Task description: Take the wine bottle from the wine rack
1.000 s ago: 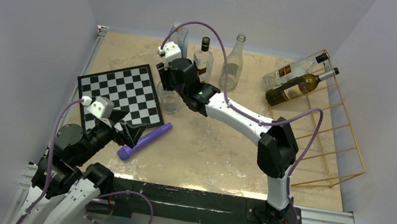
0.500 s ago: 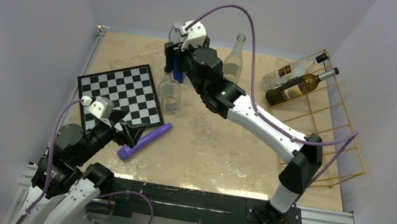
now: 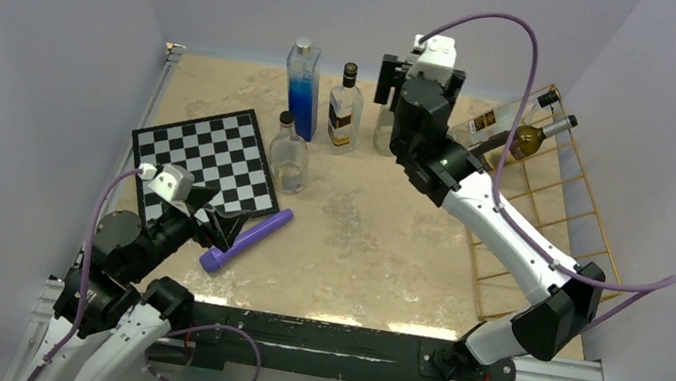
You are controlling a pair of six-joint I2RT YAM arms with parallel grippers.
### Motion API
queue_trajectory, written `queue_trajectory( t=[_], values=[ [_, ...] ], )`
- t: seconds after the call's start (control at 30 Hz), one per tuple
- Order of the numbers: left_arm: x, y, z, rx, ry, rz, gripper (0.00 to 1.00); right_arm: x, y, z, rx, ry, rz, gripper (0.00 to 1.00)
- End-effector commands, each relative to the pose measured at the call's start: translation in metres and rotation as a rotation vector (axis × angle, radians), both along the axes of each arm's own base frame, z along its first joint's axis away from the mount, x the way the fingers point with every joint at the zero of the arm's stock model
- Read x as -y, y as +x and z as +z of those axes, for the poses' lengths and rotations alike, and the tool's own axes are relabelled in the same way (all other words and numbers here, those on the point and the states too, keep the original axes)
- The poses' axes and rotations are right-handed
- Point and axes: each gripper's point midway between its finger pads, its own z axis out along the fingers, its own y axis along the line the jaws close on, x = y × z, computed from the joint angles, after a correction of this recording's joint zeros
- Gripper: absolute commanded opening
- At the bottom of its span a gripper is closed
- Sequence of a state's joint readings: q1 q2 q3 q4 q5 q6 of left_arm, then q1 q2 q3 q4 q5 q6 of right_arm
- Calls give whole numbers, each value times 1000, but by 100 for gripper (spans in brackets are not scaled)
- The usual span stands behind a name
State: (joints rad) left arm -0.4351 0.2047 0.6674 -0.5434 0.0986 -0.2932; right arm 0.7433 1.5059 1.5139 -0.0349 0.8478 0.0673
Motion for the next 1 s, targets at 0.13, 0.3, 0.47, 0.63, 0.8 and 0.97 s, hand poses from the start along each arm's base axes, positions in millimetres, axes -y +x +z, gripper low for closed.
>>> queue_trajectory(
  t=[0.13, 0.3, 0.47, 0.63, 0.8, 0.97],
  values=[
    [0, -2, 11, 35, -5, -10, 91, 130, 0, -24, -80, 75, -445, 95],
    [0, -2, 10, 31, -2, -8, 91, 179, 5, -45, -129, 100, -598, 96],
    [0, -1, 10, 30, -1, -4, 91, 224, 10, -65, -199, 156, -734, 95],
    [-1, -1, 9, 26, 0, 0, 91, 259, 22, -80, -224, 215, -833, 90],
    [-3, -1, 10, 30, -2, 12, 91, 290, 43, -100, -248, 240, -902, 83],
    [-4, 1, 9, 25, 1, 20, 91, 310, 67, -111, -239, 259, -915, 79]
  ],
)
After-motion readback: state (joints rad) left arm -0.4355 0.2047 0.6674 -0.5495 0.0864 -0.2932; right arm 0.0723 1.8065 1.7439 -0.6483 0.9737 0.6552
